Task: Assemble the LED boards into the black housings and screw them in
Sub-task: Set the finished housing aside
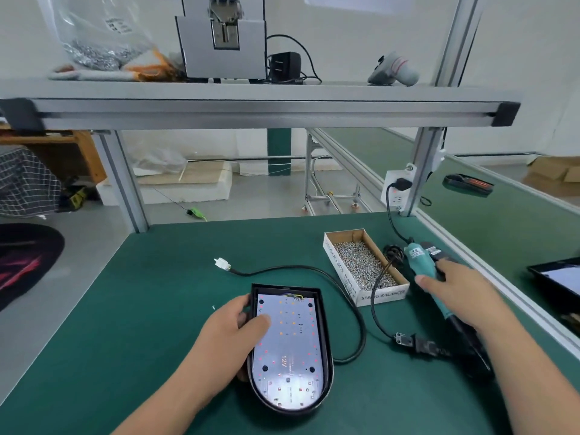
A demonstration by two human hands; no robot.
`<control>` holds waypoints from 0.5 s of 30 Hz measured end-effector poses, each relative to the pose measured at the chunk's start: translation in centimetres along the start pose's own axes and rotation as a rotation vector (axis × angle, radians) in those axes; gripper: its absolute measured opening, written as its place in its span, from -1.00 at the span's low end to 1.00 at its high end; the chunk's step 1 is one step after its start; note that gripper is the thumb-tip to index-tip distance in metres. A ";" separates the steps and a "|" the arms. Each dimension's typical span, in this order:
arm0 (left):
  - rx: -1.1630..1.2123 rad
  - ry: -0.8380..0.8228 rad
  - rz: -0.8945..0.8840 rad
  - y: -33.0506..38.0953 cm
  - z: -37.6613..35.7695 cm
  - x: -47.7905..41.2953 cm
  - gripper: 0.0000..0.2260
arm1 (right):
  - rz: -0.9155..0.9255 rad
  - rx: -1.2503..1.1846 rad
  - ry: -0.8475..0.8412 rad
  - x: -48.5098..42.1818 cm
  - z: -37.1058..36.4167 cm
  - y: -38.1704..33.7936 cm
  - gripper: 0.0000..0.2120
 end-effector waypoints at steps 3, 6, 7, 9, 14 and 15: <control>-0.004 -0.003 -0.014 0.0 -0.1 0.0 -0.74 | 0.001 0.102 0.047 0.1 0.3 -0.6 -0.56; 0.011 -0.009 -0.007 -0.1 0.0 -0.1 -0.74 | 0.122 0.109 0.242 0.6 2.1 -3.5 -0.56; 0.019 -0.015 -0.001 -0.1 -0.1 -0.1 -0.73 | 0.196 0.050 0.312 1.1 2.8 -5.4 -0.59; 0.029 -0.040 0.011 0.1 -0.2 0.0 -0.69 | 0.379 -0.099 0.358 2.5 3.7 -10.4 -0.70; 0.009 -0.077 0.003 0.2 -0.3 0.0 -0.60 | 0.734 0.335 0.231 4.0 -1.1 -22.0 -0.84; 0.000 -0.077 0.000 0.2 -0.3 -0.1 -0.59 | 0.732 0.419 0.163 3.7 -2.5 -22.8 -0.90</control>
Point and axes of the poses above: each hand's wrist, its own x-axis away from the middle knuckle, its own z-axis out of the back of the hand, y = z × x, the point moved 10 cm from there along -x, towards the middle knuckle, and after that the axes turned 10 degrees about x, right-handed, at the moved point
